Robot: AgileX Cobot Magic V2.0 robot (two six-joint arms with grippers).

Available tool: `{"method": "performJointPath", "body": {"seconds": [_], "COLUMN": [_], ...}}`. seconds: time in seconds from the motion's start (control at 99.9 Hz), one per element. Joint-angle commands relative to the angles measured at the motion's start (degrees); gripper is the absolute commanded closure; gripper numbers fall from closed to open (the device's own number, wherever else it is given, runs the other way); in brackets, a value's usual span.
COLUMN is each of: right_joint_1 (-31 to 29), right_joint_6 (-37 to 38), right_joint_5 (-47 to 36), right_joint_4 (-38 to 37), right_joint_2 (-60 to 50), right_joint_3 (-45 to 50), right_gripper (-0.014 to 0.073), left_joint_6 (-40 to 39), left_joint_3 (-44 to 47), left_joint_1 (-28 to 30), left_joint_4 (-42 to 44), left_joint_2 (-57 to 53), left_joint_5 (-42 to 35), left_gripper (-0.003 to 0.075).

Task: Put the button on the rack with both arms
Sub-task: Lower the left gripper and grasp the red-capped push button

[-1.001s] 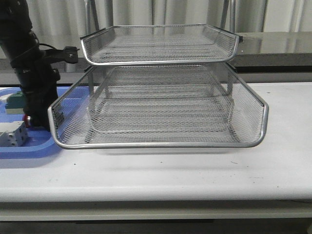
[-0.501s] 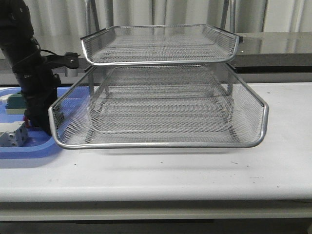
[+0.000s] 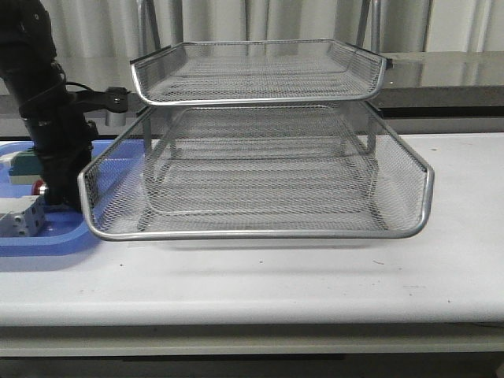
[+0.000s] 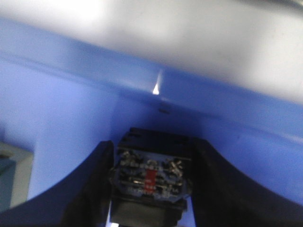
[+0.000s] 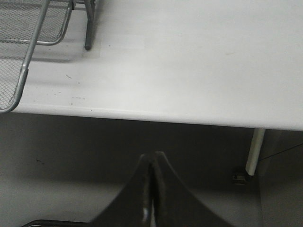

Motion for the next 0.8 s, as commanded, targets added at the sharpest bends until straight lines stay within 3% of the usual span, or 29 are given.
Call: {"method": "performJointPath", "body": {"seconds": [0.0,0.26,0.421,0.791], "right_joint_1": [-0.1,-0.1,-0.1,-0.1], "right_joint_6": [0.0,0.0,0.0,0.0], "right_joint_5": [-3.2,-3.2,-3.2,-3.2], "right_joint_4": [-0.2,-0.2,-0.2,-0.2], "right_joint_2": [0.1,0.1,0.1,0.1], "right_joint_3": [-1.9,-1.9,-1.9,-1.9], "right_gripper": [0.0664,0.0664,0.0664,0.0664], "left_joint_6": [-1.0,-6.6,-11.2,-19.2], "left_joint_3": [-4.6,-17.9,-22.5,-21.4], "left_joint_1": [0.1,1.6,2.5,2.8], "left_joint_4": [-0.1,0.1,0.2,1.0], "left_joint_2": [-3.8,-3.8,-5.7,-15.5], "left_joint_5": [2.6,15.3,15.2,15.2], "left_gripper": [0.0741,0.0741,0.0741,0.0740]}}
